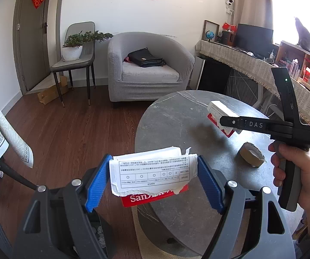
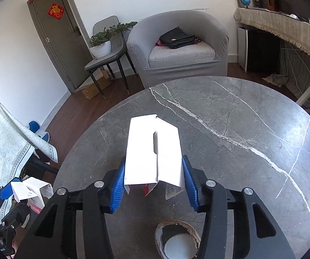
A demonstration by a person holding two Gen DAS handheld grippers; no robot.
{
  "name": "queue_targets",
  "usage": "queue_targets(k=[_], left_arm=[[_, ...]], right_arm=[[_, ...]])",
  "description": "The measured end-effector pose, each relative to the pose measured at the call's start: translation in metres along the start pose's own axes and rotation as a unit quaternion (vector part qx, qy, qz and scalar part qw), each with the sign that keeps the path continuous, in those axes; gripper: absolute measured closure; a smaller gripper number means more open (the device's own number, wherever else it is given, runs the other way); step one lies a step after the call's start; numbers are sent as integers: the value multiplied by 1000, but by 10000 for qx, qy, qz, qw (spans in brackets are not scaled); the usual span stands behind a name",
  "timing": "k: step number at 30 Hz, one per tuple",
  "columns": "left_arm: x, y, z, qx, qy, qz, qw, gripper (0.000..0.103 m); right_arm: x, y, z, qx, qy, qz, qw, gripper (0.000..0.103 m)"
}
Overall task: Collect trash
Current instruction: 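Carry the SanDisk box and white paper over the green bin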
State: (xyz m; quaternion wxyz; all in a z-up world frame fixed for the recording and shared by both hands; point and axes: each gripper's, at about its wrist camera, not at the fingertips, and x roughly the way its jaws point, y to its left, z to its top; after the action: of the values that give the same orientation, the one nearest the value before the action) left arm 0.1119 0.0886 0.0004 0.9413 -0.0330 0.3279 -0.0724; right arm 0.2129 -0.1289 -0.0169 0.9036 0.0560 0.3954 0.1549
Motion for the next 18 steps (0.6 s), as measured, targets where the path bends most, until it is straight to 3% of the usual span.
queue_targets(k=[7,18], left_arm=[[-10,28,-7,-140,43,130,9998,23],[-20,74,-27,-331,265,542,9976,23]], right_arm=[[-1,15,0,-170,-107,21,9998,60],[8,75,-5,-613,-86,613,9962,60]])
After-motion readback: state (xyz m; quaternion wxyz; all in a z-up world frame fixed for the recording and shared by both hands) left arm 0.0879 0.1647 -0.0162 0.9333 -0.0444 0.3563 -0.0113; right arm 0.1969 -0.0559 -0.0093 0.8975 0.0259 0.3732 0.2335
